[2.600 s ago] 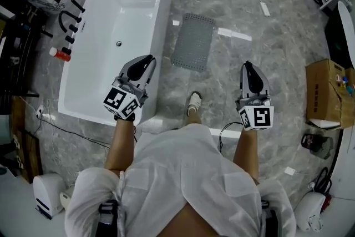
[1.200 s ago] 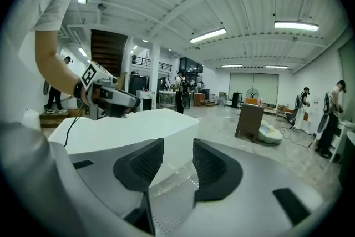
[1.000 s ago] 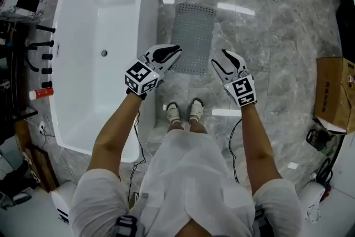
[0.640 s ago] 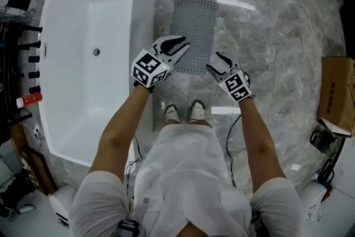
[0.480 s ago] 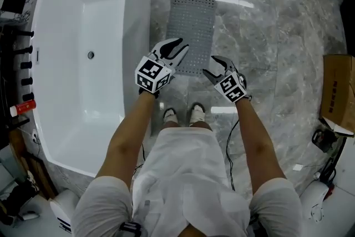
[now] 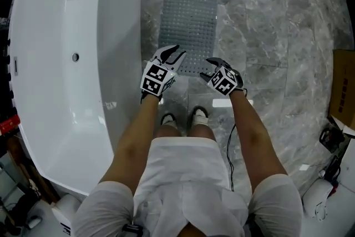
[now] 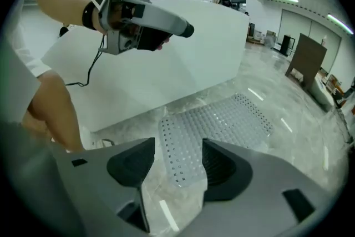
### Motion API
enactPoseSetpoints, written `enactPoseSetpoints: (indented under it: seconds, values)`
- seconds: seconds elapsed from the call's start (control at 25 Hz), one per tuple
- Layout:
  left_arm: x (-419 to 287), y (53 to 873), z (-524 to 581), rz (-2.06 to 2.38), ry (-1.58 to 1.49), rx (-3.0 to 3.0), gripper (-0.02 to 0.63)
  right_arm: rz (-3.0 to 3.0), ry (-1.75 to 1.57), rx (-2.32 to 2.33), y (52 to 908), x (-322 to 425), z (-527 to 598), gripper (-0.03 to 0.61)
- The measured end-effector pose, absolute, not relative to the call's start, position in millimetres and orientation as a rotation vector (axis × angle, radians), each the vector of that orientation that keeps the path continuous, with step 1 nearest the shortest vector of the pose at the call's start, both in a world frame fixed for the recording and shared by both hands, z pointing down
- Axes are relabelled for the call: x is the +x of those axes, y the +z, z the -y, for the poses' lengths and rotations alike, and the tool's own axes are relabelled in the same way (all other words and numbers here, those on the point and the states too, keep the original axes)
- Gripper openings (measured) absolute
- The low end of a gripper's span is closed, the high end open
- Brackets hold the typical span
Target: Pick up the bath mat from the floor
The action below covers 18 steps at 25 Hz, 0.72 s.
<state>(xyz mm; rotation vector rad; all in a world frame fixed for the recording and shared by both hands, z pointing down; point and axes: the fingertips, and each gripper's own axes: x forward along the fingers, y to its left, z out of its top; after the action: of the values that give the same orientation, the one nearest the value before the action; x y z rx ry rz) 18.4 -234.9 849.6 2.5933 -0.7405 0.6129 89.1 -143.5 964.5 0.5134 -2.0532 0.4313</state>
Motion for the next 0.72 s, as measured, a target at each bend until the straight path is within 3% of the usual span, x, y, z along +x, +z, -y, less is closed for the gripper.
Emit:
enactPoseSetpoints:
  seconds: [0.72]
  values:
    - [18.5, 1051.1, 238.7, 0.603, 0.800, 2.491, 0.147, 1.796, 0.360, 0.079, 1205.3, 97.7, 98.5, 0.324]
